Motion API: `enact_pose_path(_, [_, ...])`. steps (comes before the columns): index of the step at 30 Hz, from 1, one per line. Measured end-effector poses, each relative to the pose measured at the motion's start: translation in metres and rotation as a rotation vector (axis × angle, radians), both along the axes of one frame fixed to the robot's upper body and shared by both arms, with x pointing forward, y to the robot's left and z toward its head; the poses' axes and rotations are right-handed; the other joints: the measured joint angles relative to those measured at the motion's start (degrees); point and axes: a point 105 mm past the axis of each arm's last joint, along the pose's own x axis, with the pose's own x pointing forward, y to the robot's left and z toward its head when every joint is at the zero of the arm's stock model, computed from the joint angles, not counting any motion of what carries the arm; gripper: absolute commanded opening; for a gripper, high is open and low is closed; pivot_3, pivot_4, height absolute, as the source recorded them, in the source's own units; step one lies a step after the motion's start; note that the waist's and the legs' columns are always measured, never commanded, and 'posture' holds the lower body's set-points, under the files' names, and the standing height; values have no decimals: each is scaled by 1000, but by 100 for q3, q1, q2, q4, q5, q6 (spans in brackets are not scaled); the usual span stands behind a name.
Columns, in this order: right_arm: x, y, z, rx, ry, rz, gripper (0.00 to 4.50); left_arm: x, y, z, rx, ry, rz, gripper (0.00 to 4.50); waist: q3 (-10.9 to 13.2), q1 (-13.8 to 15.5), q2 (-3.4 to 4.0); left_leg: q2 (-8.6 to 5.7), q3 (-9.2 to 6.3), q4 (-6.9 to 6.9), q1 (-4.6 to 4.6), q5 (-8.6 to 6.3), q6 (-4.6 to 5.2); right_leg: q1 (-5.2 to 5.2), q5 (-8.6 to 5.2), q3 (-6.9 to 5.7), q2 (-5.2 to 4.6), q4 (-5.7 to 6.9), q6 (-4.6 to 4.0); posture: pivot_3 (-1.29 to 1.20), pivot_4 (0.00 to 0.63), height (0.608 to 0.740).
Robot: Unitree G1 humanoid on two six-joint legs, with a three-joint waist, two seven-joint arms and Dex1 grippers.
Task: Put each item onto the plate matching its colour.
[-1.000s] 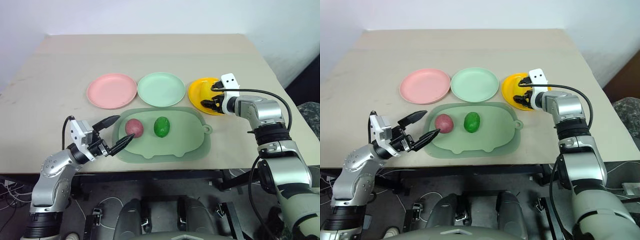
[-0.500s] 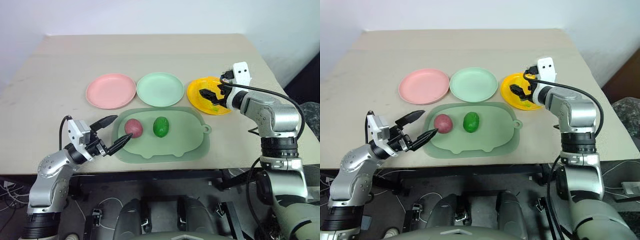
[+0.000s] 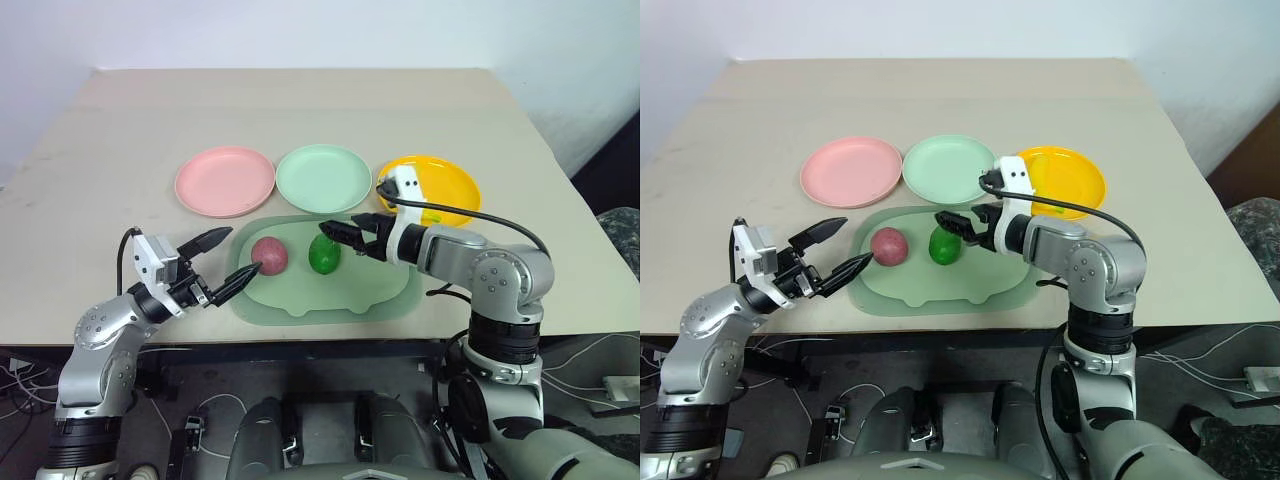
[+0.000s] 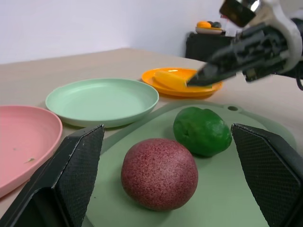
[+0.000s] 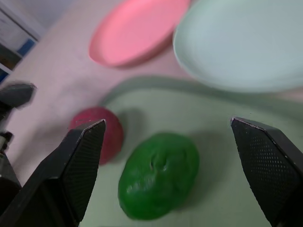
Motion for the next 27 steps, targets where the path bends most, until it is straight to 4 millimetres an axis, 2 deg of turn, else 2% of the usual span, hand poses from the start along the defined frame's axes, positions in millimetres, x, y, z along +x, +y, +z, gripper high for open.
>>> enact_pose_path(8, [2,3,-19,-11,99,-39,4477,1,0,2,1,-8,-1,4500,0,-9,0,-2,6,-1,-4,0,-2,-7,0,1,4,2,1,0,150,695])
enact_pose_path(17, [-7,24,-26,-36,130,39,4477,1,2,0,6,0,1,4500,-1,-8,1,-6,8,-1,-30,2,-5,-36,1,2,3,9,1,0,150,695])
enact_pose_path(21, [-8,27,-29,-47,139,65,4477,2,2,0,6,3,4,4500,-2,-10,0,-9,9,0,-37,3,-6,-44,1,2,3,13,2,0,150,695])
enact_pose_path(24, [-9,28,-29,-52,137,78,3855,3,2,0,6,1,9,4500,-2,-11,0,-9,9,0,-38,3,-7,-45,1,2,3,15,2,0,150,695])
enact_pose_path(27, [-8,31,-24,-51,112,91,2863,3,3,0,11,0,14,4500,-2,-10,0,-9,9,0,-37,4,-7,-45,1,2,3,16,2,0,150,695])
